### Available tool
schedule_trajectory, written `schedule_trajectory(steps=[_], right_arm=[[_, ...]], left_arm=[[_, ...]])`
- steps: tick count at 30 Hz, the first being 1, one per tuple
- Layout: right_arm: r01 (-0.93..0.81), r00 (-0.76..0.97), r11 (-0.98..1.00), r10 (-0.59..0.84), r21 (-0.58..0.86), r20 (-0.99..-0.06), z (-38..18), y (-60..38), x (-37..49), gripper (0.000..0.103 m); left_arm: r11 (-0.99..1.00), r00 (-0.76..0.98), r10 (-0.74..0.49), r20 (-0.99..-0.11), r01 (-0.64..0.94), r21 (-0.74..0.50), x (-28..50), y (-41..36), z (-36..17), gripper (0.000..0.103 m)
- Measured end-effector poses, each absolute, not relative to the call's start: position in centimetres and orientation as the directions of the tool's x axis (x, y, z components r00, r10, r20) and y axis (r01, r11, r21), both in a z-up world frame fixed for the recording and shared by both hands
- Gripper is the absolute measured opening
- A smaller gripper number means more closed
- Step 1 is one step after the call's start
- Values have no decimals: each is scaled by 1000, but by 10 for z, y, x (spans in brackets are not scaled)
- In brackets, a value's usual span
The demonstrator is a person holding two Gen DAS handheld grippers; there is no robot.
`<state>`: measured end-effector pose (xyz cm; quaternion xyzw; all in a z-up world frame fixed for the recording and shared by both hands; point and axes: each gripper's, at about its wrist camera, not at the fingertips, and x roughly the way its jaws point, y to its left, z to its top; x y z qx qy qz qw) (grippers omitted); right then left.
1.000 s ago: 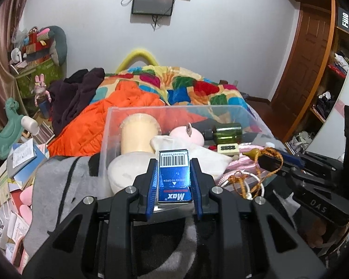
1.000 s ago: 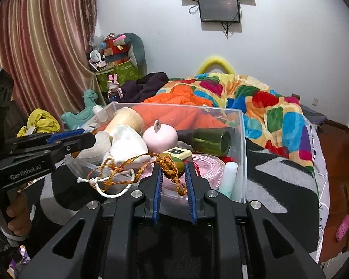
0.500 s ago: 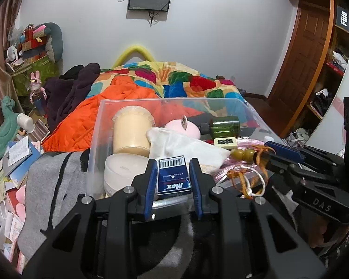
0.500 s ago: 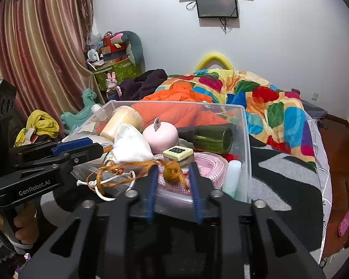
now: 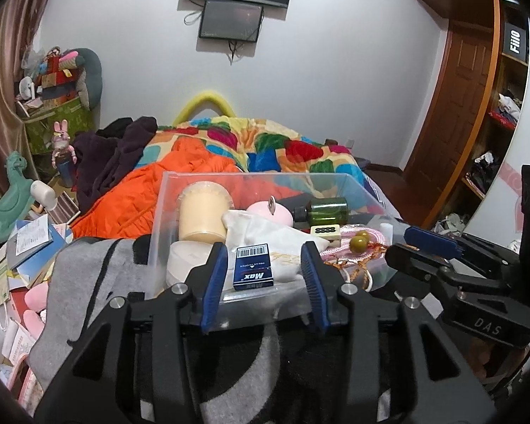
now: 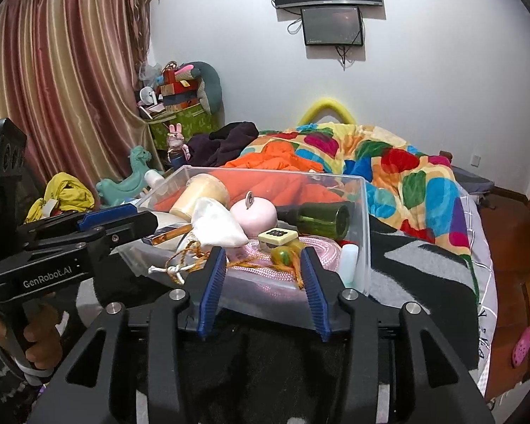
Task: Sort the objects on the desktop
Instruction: 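Lower blue card into clear box with left tool while right tool drops orange cord in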
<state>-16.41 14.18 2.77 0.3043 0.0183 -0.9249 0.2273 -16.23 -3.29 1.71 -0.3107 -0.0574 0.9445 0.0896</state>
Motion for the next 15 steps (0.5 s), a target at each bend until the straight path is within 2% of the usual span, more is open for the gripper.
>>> schedule_trajectory(steps=[2, 5, 7, 9, 12, 15], right_arm=[[434, -719, -896, -408, 95, -563, 30, 142, -160, 45], [436, -722, -895, -413, 98, -555, 33, 143, -155, 47], [425, -732, -901, -402, 92, -550, 33, 145, -151, 55], [417, -742, -904, -400, 97, -538, 33, 149, -146, 58], [411, -746, -904, -406, 115, -529, 33, 154, -141, 62], [383, -772, -919, -375, 95, -512, 35, 157, -135, 73]], left_arm=[[-979, -798, 198, -569, -128, -161, -158, -34, 19, 44], [-979, -808, 189, -557, -115, -165, -152, -37, 20, 51], [-981, -818, 176, -548, -101, -164, -147, -39, 20, 56], [-983, -823, 161, -544, -81, -168, -144, -40, 18, 58], [-979, -823, 159, -545, -58, -197, -137, -42, 11, 69], [-979, -824, 135, -550, -28, -200, -133, -44, 4, 71]])
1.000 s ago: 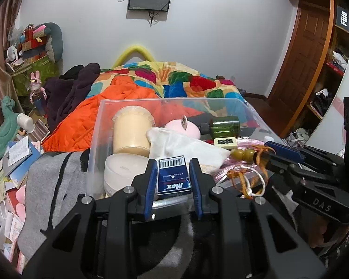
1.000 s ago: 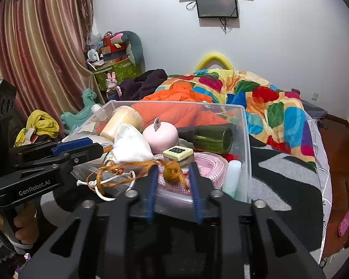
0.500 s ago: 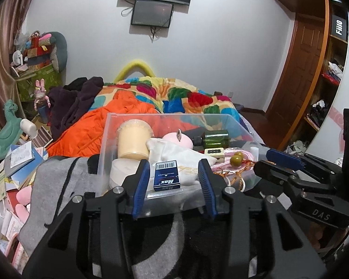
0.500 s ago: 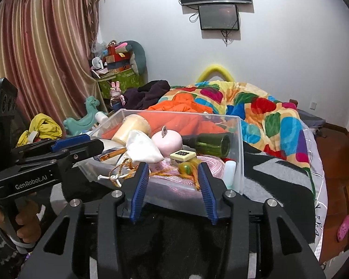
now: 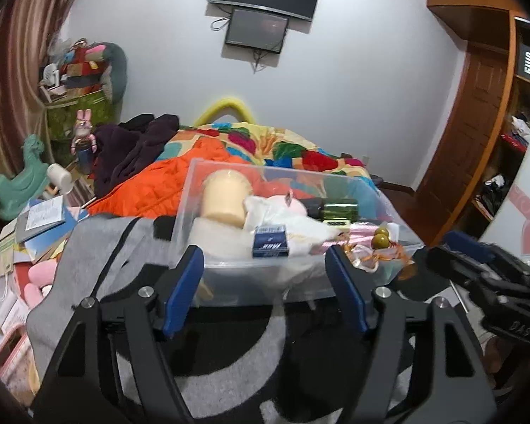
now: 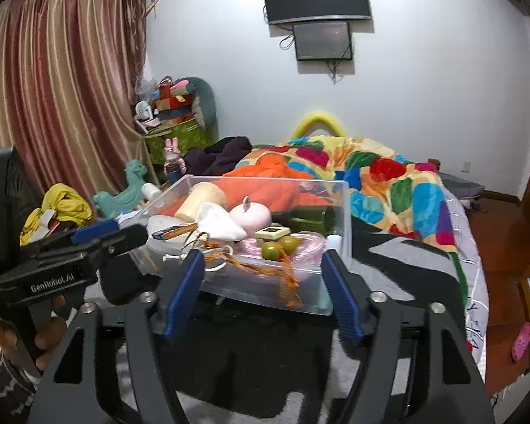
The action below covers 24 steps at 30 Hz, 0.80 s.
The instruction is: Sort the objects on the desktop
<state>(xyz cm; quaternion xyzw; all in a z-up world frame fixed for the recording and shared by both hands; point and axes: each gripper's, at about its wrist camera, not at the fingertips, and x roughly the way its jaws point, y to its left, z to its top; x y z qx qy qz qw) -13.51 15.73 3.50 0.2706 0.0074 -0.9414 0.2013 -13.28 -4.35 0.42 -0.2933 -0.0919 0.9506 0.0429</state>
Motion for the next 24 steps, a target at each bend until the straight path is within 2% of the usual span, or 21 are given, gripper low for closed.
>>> schedule_trajectory(steps=[3, 6, 8, 14, 21, 24], right_arm=[[358, -795, -931, -345, 73, -498, 35, 159, -130, 79], [349, -798, -935, -333, 65, -502, 31, 160, -125, 83], [346, -798, -937, -323, 53, -509, 27, 159, -123, 84], [335, -794, -942, -301, 34, -528, 16, 159, -118, 84], [340, -788, -938, -320, 61, -527, 14, 166, -114, 84], [337, -793, -939, -320, 65, -518, 15, 167, -112, 89]], left_arm=[[-985, -829, 86, -552, 12, -172, -128, -42, 2, 74], [-989, -845, 33, -534, 50, -140, -119, -40, 2, 89], [-990, -857, 6, -515, 66, -121, -112, -37, 4, 93], [-996, -870, -32, -492, 71, -62, -95, -23, 7, 96], [-994, -866, -8, -500, 62, -92, -92, -16, 2, 96], [-994, -864, -14, -503, 67, -87, -93, -14, -1, 96]])
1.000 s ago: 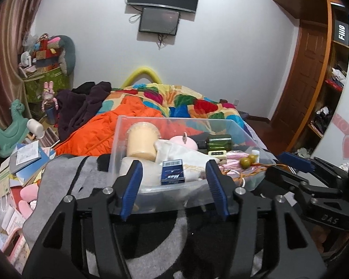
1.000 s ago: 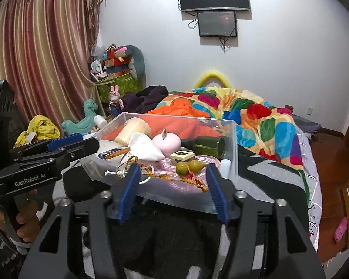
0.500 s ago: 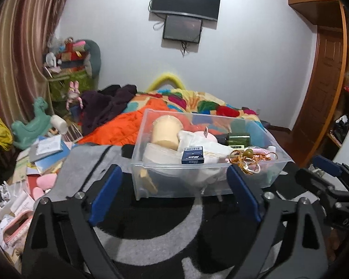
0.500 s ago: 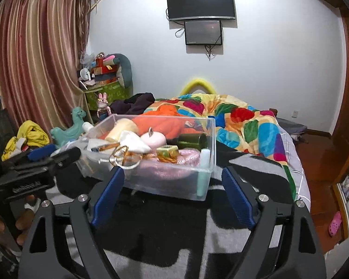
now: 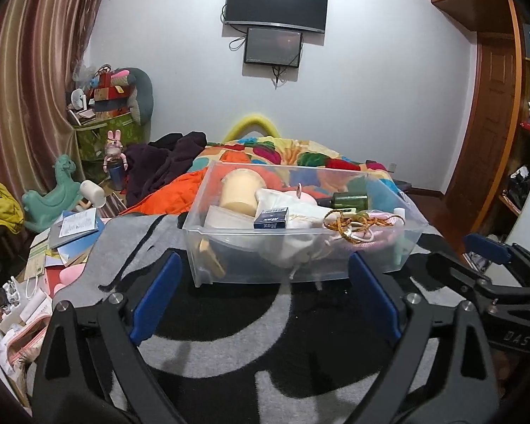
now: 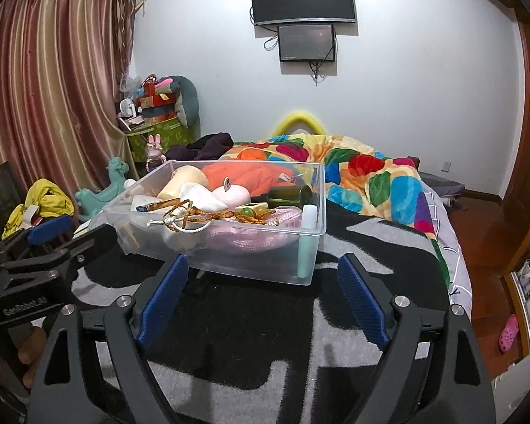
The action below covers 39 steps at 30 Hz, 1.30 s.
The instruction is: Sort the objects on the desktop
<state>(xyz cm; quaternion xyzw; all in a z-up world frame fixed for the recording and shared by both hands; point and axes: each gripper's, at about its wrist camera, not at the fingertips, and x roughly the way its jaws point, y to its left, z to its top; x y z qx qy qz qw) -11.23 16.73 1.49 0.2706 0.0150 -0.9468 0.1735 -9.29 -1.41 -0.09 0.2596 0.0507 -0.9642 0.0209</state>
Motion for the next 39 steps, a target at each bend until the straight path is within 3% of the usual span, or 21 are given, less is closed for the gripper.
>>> schedule_trajectory(steps=[4, 39], right_arm=[[333, -797, -940, -324, 75, -510, 15, 169, -113, 95], [358, -761, -926, -362, 116, -538, 7, 161, -117, 96]], left_arm=[[-993, -857, 11, -516, 52, -107, -95, -13, -4, 96], [-995, -858, 13, -514, 38, -88, -92, -7, -4, 98]])
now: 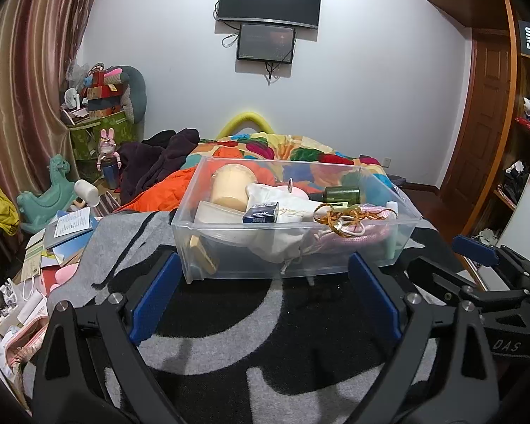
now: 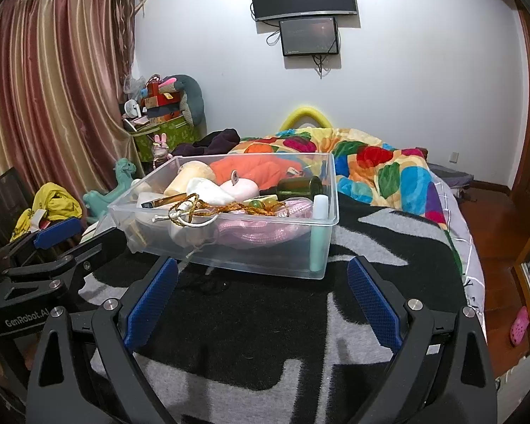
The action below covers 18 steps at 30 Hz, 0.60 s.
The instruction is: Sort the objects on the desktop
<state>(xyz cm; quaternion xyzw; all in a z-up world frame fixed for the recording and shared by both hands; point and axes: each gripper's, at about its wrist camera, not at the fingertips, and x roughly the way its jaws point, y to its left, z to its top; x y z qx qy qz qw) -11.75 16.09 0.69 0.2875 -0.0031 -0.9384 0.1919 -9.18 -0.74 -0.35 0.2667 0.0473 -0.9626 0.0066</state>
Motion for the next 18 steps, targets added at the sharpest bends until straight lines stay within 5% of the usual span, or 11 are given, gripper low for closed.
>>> schedule_trajectory(steps=[18], right_arm=[[365, -770, -926, -359, 98, -527, 9, 160, -114, 96]], left_arm=[[-996, -871, -9, -491, 53, -76, -89, -10, -2, 103]])
